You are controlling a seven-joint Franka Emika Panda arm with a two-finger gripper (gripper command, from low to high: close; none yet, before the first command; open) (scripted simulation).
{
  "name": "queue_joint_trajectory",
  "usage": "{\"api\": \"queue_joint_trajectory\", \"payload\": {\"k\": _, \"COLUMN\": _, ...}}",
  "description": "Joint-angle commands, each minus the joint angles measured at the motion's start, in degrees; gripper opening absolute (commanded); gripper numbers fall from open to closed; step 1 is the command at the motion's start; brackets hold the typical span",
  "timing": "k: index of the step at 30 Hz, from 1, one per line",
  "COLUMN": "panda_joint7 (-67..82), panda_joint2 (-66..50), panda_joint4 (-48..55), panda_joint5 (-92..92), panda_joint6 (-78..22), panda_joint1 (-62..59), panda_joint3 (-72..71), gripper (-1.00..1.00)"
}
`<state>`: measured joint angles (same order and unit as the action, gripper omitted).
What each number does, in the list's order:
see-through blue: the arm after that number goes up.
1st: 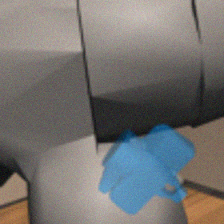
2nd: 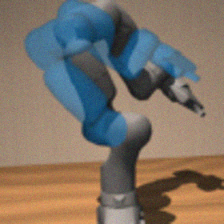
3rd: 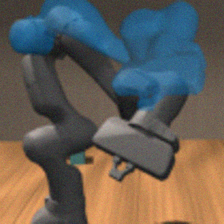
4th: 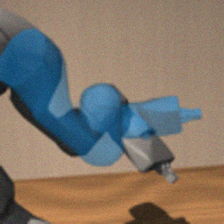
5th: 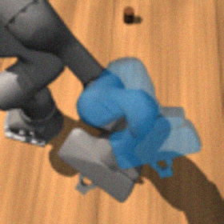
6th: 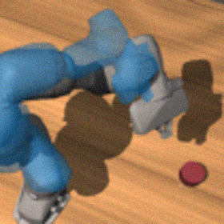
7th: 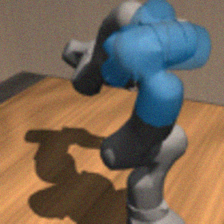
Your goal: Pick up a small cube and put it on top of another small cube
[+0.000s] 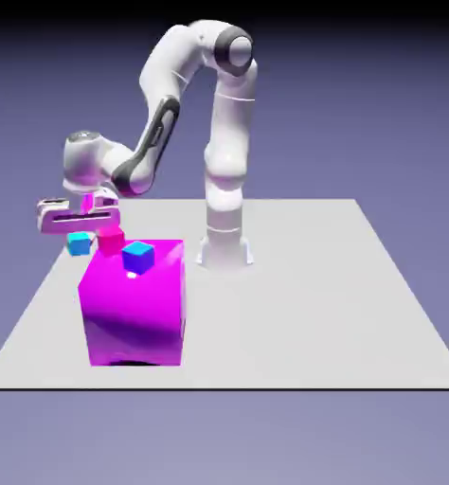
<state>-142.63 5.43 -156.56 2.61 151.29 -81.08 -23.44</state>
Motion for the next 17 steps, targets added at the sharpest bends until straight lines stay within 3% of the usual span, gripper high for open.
{"api": "queue_joint_trajectory", "payload": {"k": 1, "panda_joint7": 0.0, "panda_joint2": 0.0, "panda_joint4": 0.0, "panda_joint5": -0.01, "panda_joint6": -0.06, "panda_joint1": 0.02, "panda_joint3": 0.01, "gripper": -1.0}}
{"api": "queue_joint_trajectory", "payload": {"k": 8, "panda_joint7": -11.91, "panda_joint2": -13.99, "panda_joint4": 0.97, "panda_joint5": 16.33, "panda_joint6": 11.66, "panda_joint1": 5.7, "panda_joint3": 9.62, "gripper": -1.0}}
{"api": "queue_joint_trajectory", "payload": {"k": 9, "panda_joint7": -11.91, "panda_joint2": -13.99, "panda_joint4": 0.97, "panda_joint5": 16.33, "panda_joint6": 11.66, "panda_joint1": 5.7, "panda_joint3": 9.62, "gripper": 1.0}}
{"api": "queue_joint_trajectory", "payload": {"k": 17, "panda_joint7": 0.0, "panda_joint2": 0.0, "panda_joint4": 0.0, "panda_joint5": 0.0, "panda_joint6": -0.06, "panda_joint1": 0.02, "panda_joint3": 0.01, "gripper": 1.0}}
